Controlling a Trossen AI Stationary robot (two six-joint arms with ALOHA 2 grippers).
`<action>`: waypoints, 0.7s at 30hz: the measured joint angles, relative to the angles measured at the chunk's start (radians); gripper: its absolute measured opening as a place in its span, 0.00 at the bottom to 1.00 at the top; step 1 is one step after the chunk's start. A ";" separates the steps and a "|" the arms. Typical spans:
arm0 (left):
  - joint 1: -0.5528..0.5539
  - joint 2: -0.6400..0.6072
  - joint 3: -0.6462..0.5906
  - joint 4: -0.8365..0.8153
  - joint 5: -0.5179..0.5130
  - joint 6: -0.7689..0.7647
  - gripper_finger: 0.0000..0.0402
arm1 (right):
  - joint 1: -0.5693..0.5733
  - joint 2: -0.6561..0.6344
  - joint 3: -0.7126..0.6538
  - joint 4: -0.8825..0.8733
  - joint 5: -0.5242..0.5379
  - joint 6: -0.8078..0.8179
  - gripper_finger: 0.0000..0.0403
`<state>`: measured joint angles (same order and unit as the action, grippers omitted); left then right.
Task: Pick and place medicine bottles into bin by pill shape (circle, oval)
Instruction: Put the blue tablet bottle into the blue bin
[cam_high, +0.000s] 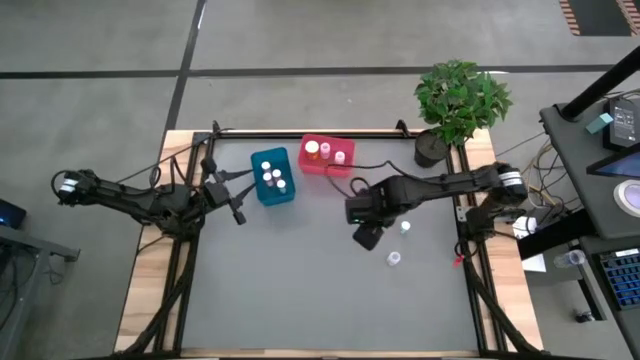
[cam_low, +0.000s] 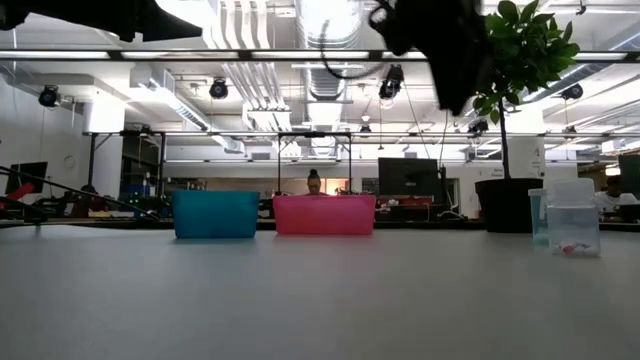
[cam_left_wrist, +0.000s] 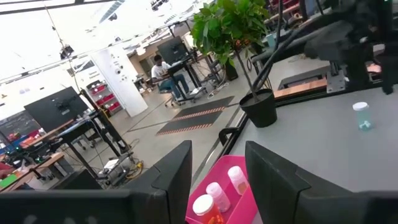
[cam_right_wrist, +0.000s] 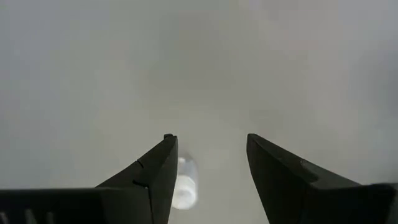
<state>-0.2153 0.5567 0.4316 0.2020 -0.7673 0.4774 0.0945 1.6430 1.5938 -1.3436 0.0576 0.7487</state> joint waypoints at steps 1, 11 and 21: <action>0.000 0.001 0.000 0.000 0.000 0.000 0.33 | -0.001 -0.025 -0.044 0.008 0.001 0.026 0.45; 0.000 0.008 0.000 0.000 0.000 -0.001 0.33 | -0.001 -0.253 -0.392 0.055 0.013 0.254 0.45; 0.000 0.008 0.000 0.000 0.000 -0.001 0.33 | -0.028 -0.386 -0.621 0.187 -0.027 0.448 0.49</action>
<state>-0.2153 0.5644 0.4316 0.2020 -0.7670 0.4767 0.0664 1.2568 0.9733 -1.1571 0.0303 1.1962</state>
